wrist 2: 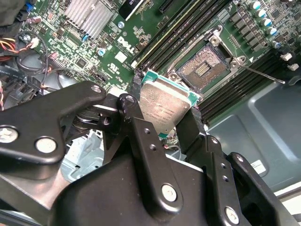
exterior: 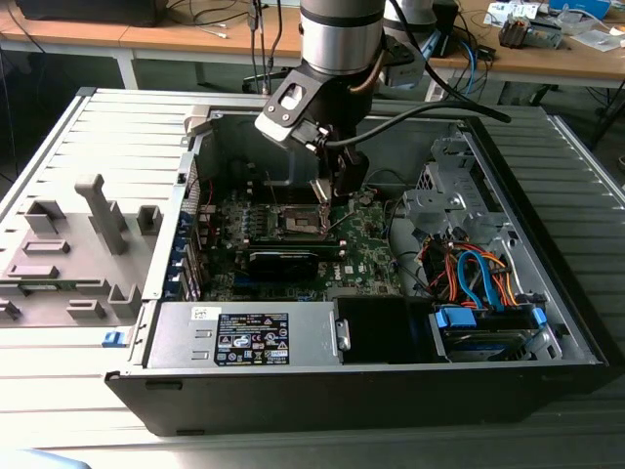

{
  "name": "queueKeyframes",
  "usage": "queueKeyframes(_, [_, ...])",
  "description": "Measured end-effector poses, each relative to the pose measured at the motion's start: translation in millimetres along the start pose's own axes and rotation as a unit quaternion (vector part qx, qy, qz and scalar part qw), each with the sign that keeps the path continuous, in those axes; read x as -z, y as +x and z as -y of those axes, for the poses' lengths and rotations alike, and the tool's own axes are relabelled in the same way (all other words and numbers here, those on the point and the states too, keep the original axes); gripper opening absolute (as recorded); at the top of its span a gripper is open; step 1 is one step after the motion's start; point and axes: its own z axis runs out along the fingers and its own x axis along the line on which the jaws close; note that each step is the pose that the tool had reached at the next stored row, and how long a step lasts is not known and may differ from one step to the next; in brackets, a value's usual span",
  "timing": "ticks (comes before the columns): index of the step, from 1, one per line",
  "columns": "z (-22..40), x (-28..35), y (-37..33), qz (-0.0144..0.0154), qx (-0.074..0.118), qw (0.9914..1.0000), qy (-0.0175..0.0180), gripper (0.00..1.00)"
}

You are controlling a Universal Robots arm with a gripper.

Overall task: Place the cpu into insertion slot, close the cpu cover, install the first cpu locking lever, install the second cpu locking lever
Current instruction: 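Place the cpu into insertion slot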

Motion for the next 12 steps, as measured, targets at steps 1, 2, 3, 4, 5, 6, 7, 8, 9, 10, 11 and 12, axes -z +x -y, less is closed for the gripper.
queueKeyframes(1, [0.0,0.0,0.0,0.0001,-0.001,1.0,0.0,0.55])
queueKeyframes(2, [0.0,0.0,0.0,0.0003,-0.002,1.0,0.0001,0.55])
queueKeyframes(3, [0.0,0.0,0.0,0.0004,-0.003,0.99999,0.0,0.55])
queueKeyframes(4, [0.0,0.0,0.0,0.0005,-0.004,0.99999,0.0,0.55])
queueKeyframes(5, [0.0,0.0,0.0,0.0006,-0.005,0.99999,0.0,0.55])
queueKeyframes(6, [0.0,0.0,0.0,0.0007,-0.006,0.99998,0.0001,0.55])
queueKeyframes(7, [0.0,0.0,0.0,0.0009,-0.007,0.99997,0.0001,0.55])
queueKeyframes(8, [0.0,0.0,0.0,0.001,-0.008,0.99997,0.0001,0.55])
queueKeyframes(9, [0.0,-0.1,0.0,0.0011,-0.01,0.99995,0.0001,0.55])
queueKeyframes(10, [0.0,-0.1,0.0,0.0012,-0.011,0.99994,0.0001,0.55])
queueKeyframes(11, [0.0,-0.1,0.0,0.0013,-0.012,0.99993,0.0001,0.55])
queueKeyframes(12, [0.0,-0.1,0.0,0.0015,-0.013,0.99991,0.0002,0.55])
